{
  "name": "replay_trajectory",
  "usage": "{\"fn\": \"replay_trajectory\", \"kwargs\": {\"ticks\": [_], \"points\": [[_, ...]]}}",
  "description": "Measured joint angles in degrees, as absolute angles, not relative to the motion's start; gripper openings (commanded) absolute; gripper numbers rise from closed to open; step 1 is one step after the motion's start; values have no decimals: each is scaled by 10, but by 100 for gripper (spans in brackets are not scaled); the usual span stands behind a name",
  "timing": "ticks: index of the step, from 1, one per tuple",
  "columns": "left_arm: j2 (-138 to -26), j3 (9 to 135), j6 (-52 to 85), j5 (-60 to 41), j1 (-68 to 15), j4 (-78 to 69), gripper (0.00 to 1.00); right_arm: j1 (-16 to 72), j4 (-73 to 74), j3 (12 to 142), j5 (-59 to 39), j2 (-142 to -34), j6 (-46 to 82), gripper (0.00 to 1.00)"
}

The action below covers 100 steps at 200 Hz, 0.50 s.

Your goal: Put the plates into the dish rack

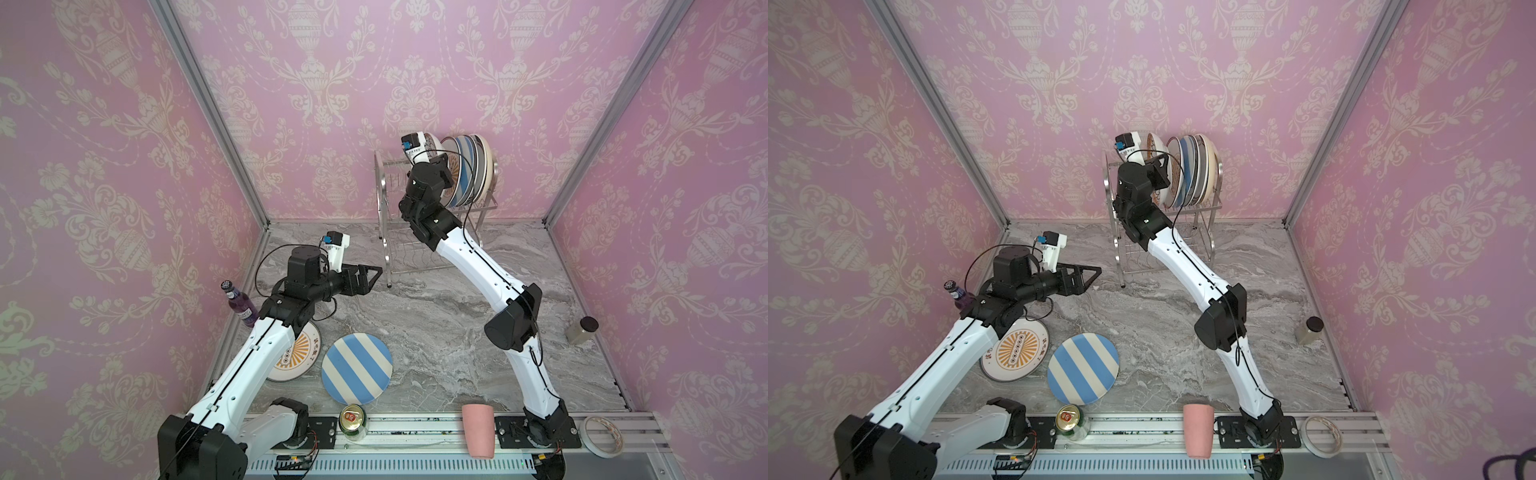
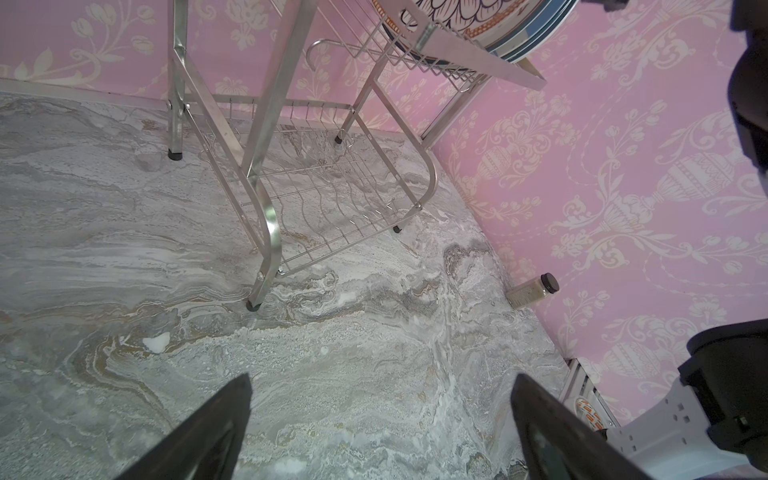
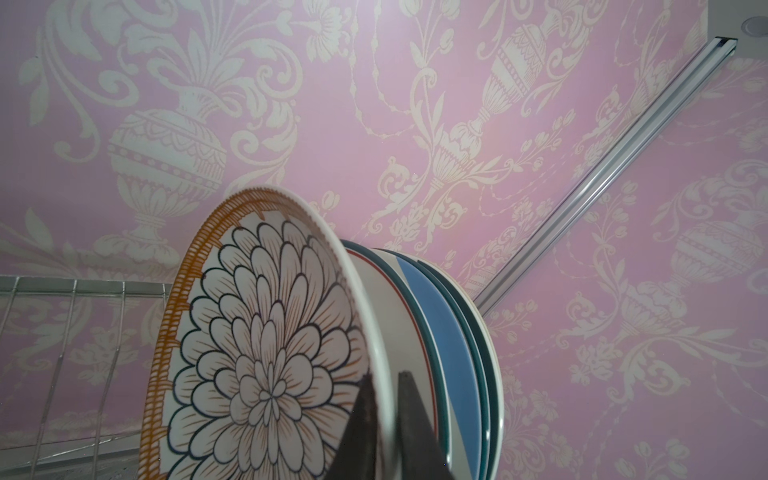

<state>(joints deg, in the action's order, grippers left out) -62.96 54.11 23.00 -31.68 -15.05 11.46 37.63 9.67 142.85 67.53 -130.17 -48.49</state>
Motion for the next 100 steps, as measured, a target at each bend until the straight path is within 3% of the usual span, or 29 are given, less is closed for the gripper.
{"fn": "replay_trajectory", "kwargs": {"ticks": [92, 100], "points": [[-630, 541, 230, -317, -147, 114, 99, 376, 77, 1430, 670, -1301, -469, 0], [-630, 541, 230, -317, -146, 114, 99, 376, 69, 1431, 668, -1300, -463, 6]]}}
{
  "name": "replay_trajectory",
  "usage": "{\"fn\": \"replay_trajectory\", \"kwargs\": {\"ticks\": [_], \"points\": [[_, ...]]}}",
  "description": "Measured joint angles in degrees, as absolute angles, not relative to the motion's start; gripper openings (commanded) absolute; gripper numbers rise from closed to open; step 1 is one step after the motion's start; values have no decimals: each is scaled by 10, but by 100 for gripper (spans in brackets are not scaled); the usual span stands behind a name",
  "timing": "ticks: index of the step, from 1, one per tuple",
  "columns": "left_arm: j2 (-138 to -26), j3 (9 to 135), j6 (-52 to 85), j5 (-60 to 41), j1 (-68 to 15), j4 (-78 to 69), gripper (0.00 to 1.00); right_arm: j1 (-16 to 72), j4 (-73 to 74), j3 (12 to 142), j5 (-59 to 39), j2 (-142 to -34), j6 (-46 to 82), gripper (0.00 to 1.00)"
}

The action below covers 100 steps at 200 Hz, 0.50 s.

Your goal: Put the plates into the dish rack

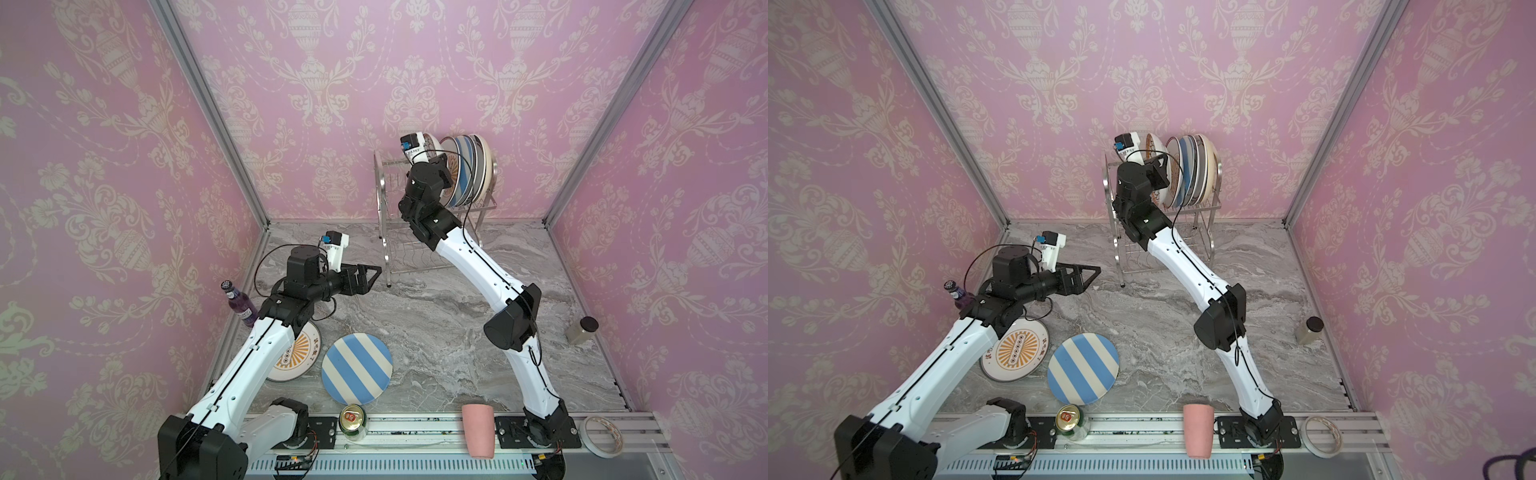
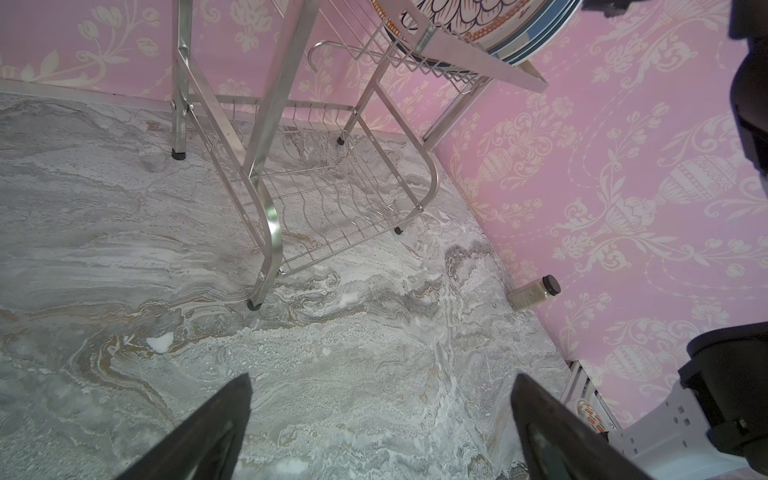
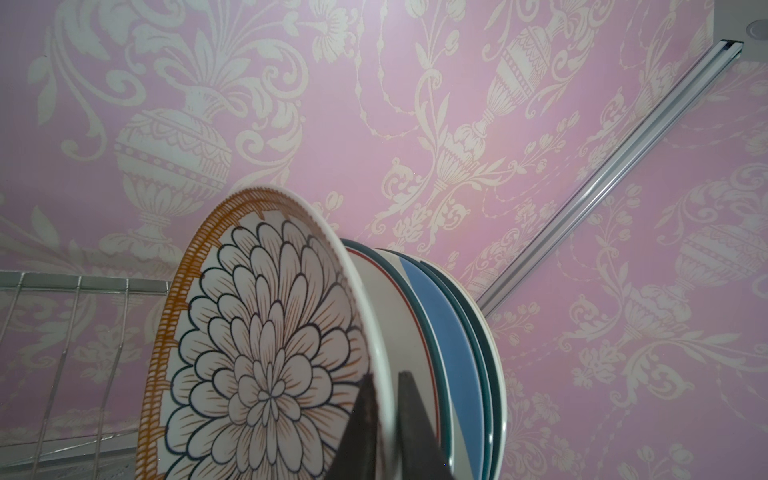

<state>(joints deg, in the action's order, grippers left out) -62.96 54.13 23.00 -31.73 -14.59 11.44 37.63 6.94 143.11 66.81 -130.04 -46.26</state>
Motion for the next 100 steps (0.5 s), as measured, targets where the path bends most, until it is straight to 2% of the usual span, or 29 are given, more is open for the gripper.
{"fn": "replay_trajectory", "kwargs": {"ticks": [10, 39, 52, 100], "points": [[-630, 541, 230, -317, -144, 114, 99, 376, 57, 1432, 665, -1299, -452, 13], [-630, 541, 230, -317, -143, 114, 99, 376, 34, 1432, 663, -1296, -435, 14], [-630, 541, 230, -317, -143, 114, 99, 375, 27, 1432, 663, -1296, -430, 23], [-623, 541, 230, -317, -142, 115, 99, 373, 17, 1432, 669, -1295, -428, 22]]}}
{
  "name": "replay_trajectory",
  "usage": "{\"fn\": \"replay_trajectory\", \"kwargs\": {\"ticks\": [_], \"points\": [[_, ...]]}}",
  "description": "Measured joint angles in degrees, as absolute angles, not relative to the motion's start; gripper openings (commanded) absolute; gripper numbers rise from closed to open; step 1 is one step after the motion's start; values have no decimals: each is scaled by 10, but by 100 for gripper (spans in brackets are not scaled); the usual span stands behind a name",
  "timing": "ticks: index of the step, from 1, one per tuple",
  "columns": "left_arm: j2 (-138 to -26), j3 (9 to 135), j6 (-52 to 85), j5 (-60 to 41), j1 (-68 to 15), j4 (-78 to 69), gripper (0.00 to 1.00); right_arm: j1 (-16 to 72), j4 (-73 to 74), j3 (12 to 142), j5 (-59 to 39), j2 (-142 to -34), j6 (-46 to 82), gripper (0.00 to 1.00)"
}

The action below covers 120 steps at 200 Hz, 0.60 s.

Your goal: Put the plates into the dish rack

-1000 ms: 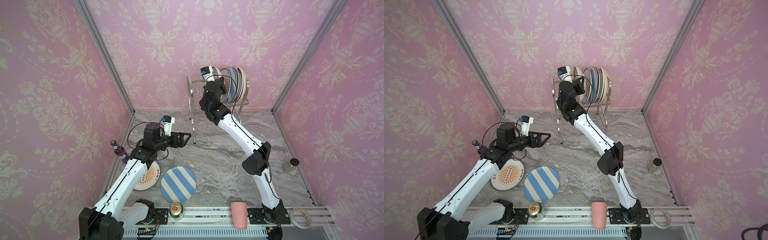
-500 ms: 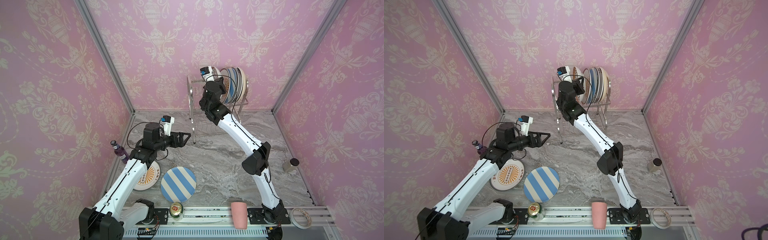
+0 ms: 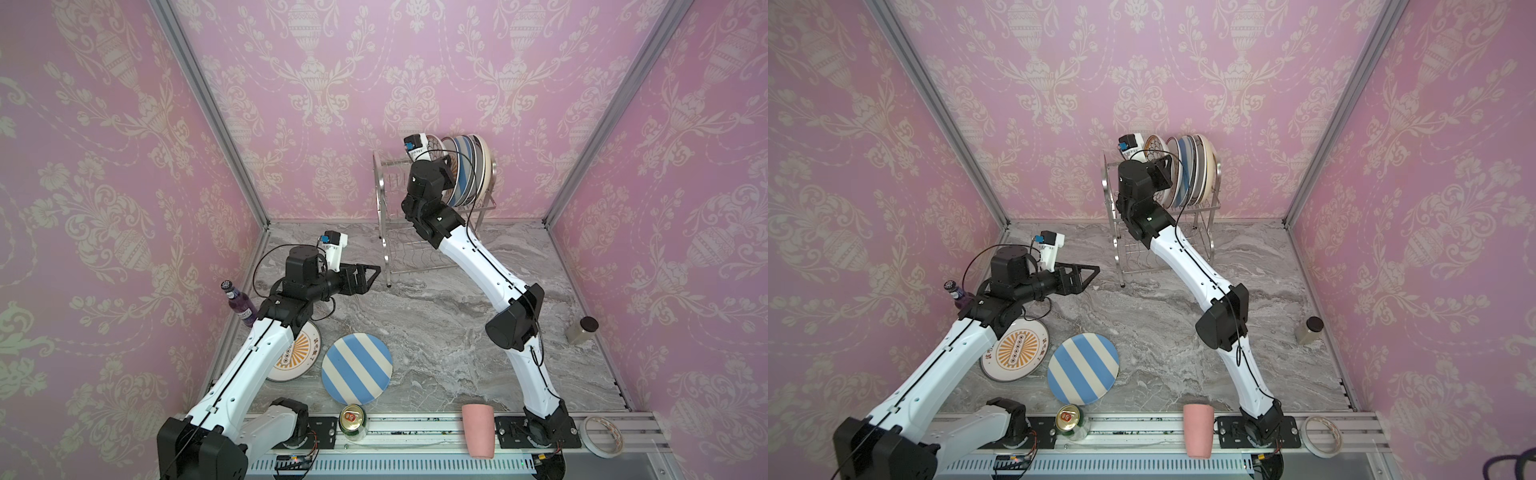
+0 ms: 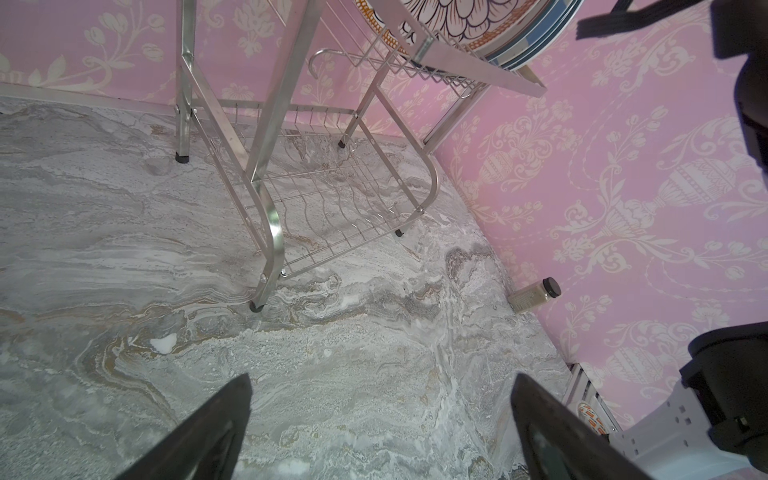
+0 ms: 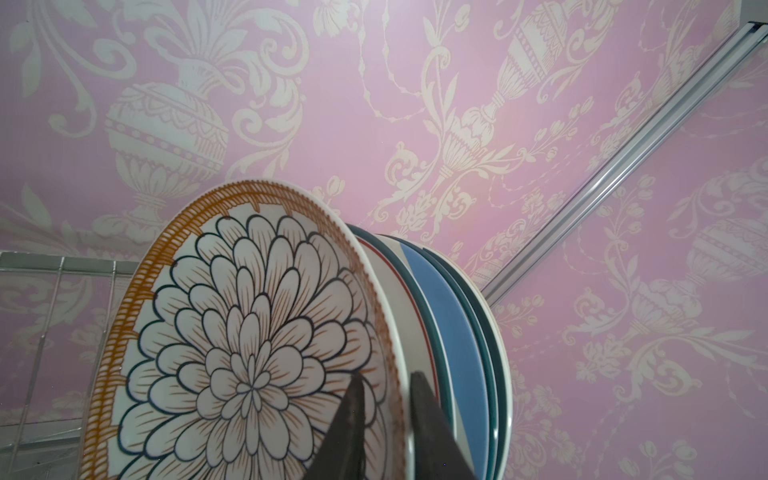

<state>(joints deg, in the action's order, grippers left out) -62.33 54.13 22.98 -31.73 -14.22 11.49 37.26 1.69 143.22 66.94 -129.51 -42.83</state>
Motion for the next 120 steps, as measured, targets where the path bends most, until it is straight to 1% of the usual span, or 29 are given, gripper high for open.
{"fn": "replay_trajectory", "kwargs": {"ticks": [41, 54, 93, 102, 120], "points": [[-622, 541, 230, -317, -140, 114, 99, 373, 11, 1432, 670, -1294, -428, 23], [-622, 541, 230, -317, -140, 115, 99, 373, 9, 1432, 670, -1293, -428, 19], [-621, 541, 230, -317, -140, 115, 99, 376, -22, 1432, 663, -1281, -392, 2], [-621, 541, 230, -317, -140, 115, 99, 379, -31, 1432, 660, -1278, -379, 0], [-619, 541, 230, -317, -139, 115, 99, 382, -43, 1429, 658, -1273, -365, 0]]}}
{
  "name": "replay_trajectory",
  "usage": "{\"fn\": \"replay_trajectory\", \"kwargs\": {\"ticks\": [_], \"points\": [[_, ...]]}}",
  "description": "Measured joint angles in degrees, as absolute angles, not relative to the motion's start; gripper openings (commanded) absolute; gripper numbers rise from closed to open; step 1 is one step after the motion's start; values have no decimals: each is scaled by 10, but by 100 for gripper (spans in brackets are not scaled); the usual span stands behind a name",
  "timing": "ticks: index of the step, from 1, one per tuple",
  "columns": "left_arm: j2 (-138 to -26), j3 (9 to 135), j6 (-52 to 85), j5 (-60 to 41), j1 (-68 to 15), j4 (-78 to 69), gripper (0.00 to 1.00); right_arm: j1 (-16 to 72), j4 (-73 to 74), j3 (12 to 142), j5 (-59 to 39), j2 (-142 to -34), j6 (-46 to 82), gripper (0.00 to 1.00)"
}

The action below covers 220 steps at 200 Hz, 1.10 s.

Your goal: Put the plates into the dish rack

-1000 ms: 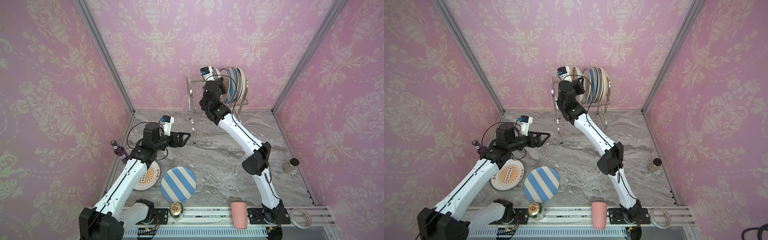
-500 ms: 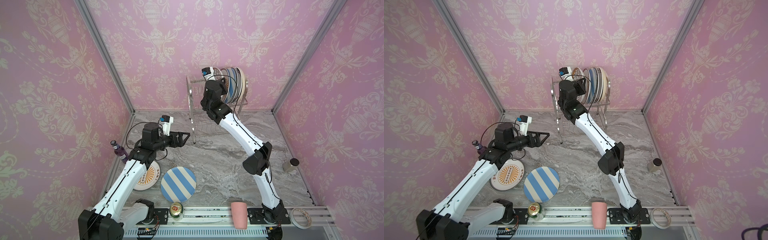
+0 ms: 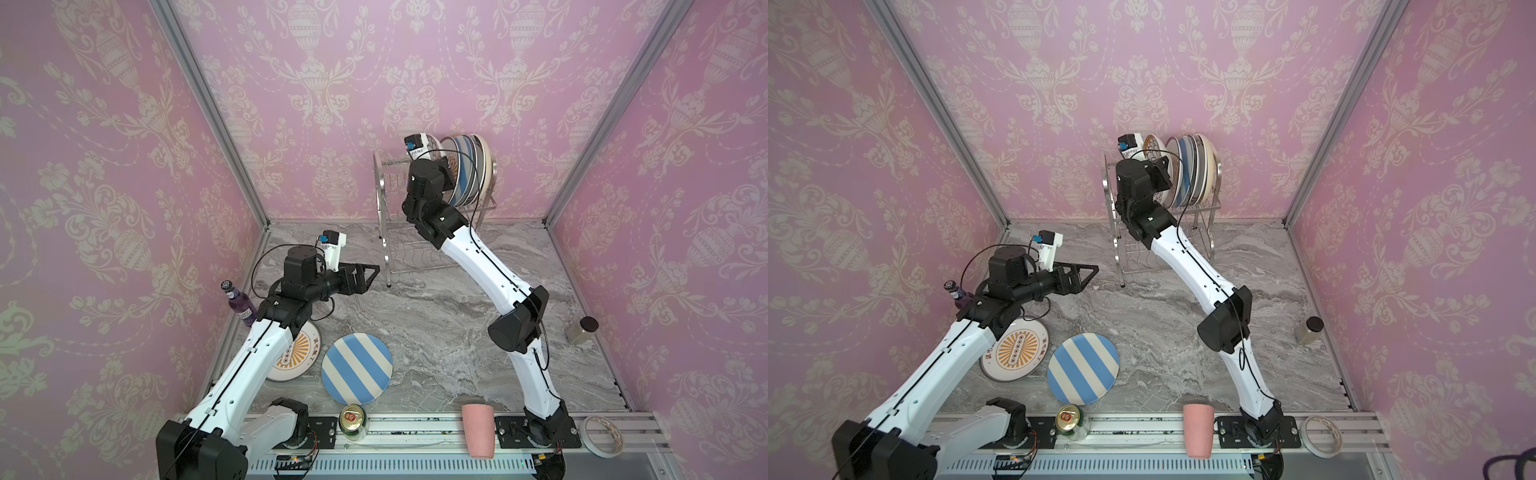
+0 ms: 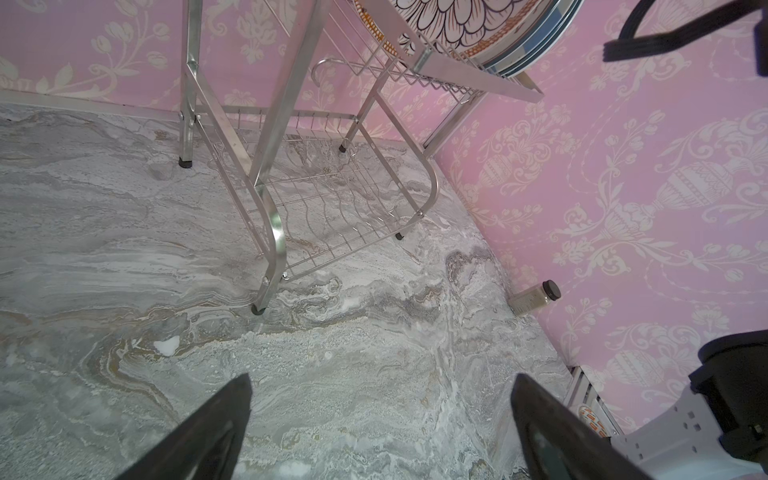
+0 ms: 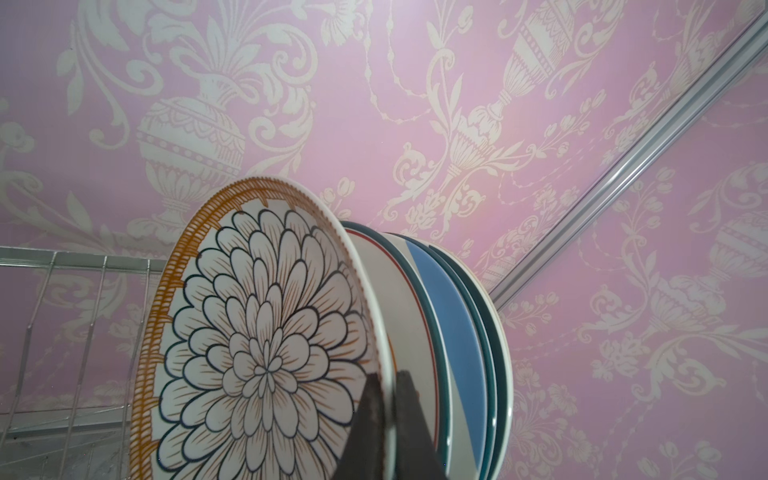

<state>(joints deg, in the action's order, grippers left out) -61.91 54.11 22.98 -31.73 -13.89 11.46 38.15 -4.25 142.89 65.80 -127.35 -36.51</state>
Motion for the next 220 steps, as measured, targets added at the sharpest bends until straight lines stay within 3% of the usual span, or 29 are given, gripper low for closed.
{"fn": "replay_trajectory", "kwargs": {"ticks": [50, 138, 220], "points": [[-618, 541, 227, -317, -136, 115, 99, 382, -42, 1429, 659, -1273, -362, 0], [-618, 541, 213, -317, -136, 126, 99, 390, 102, 1467, 674, -1313, -587, 0], [-615, 541, 213, -317, -136, 125, 99, 390, 90, 1451, 667, -1304, -550, 0]]}}
